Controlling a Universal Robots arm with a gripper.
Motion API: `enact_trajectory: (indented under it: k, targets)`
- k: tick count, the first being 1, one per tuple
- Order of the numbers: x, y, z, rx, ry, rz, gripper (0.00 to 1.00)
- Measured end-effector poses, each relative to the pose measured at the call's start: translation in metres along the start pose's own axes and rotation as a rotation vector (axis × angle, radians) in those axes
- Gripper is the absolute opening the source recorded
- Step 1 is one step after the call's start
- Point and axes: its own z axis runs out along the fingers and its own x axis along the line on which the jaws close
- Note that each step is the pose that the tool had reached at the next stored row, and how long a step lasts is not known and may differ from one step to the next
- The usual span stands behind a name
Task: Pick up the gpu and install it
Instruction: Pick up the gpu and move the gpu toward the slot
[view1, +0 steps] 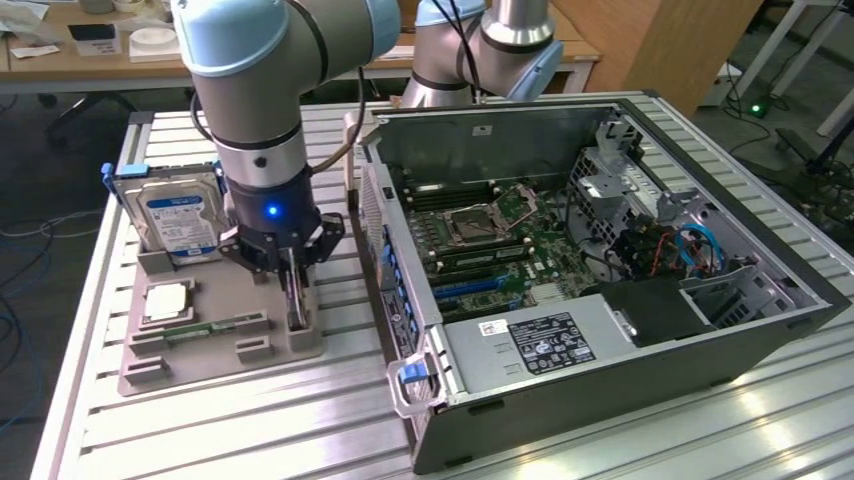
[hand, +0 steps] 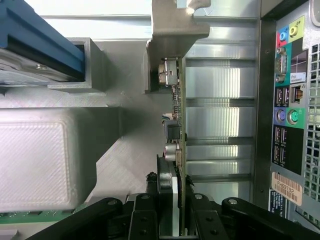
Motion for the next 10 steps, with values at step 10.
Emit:
enact_trajectory:
  k: [10]
  targets:
    - [-0.0003, 0.0000, -0.0088, 0.0000, 0.0000, 0.000, 0.28]
